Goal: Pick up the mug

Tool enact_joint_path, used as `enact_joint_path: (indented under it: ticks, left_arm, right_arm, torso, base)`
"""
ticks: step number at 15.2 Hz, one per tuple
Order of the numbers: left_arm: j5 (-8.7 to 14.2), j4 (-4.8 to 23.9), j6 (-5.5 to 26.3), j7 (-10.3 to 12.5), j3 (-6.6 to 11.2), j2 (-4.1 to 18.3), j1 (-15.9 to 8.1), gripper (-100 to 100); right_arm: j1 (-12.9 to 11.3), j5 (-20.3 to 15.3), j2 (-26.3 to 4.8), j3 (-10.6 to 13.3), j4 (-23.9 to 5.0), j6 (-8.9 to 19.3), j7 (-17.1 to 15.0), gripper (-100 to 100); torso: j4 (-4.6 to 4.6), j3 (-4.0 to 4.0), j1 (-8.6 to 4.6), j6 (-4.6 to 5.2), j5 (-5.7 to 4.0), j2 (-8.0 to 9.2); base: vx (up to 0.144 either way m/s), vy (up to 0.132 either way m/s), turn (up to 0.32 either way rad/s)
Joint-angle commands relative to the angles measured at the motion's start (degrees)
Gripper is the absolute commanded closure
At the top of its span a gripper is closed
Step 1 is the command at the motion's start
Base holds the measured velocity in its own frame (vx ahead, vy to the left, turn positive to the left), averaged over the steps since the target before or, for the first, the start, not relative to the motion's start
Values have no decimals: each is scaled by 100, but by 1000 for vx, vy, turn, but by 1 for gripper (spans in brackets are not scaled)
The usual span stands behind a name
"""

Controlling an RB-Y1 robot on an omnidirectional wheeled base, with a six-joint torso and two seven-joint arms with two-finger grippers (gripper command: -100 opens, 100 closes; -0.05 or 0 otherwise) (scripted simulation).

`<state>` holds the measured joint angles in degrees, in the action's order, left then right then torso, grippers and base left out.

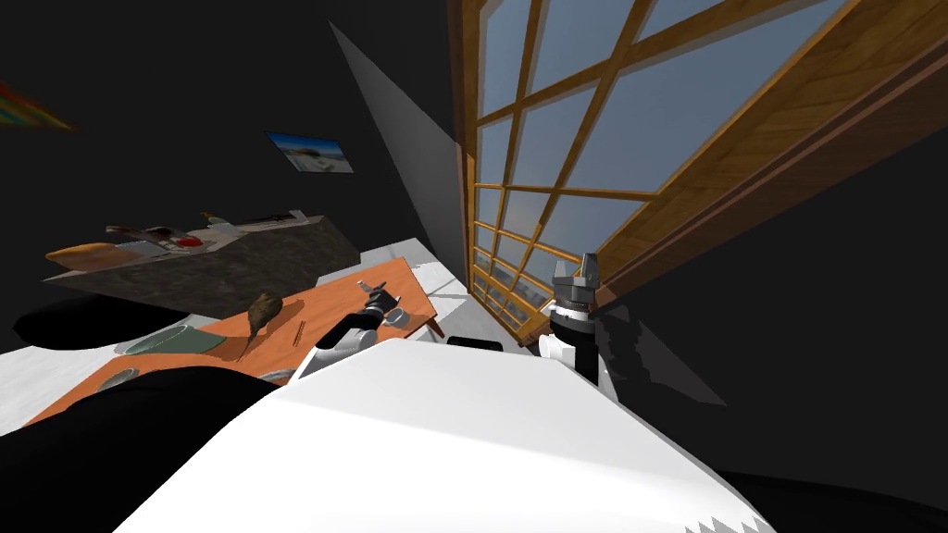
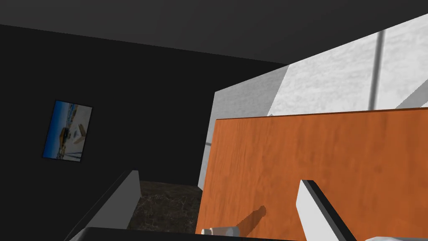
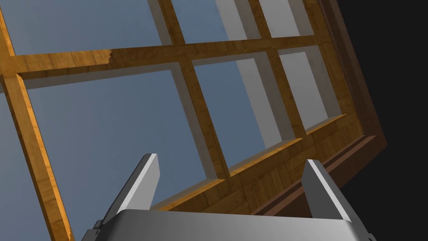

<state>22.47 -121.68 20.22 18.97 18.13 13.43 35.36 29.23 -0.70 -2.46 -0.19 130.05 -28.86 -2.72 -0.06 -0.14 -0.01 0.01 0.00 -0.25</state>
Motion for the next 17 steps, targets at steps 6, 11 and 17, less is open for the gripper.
enact_joint_path:
  ticks: [6,11,17]
  left_arm:
    - [220,266,719,172,253,15,37,-100]
    - [463,489,1385,351,529,1,136,-100]
    - [701,707,1996,526,800,-25,233,-100]
  right_arm:
    - [0,0,0,0,0,0,0,0]
    - [0,0,0,0,0,0,0,0]
    - [0,0,0,0,0,0,0,0]
  torso:
    - [1,2,-1,-1,-1,4]
    - [1,3,-1,-1,-1,6]
    - [1,2,-3,0,-1,3]
  base:
    - [47,1,-51]
    - [51,2,-75]
    - [50,4,-65]
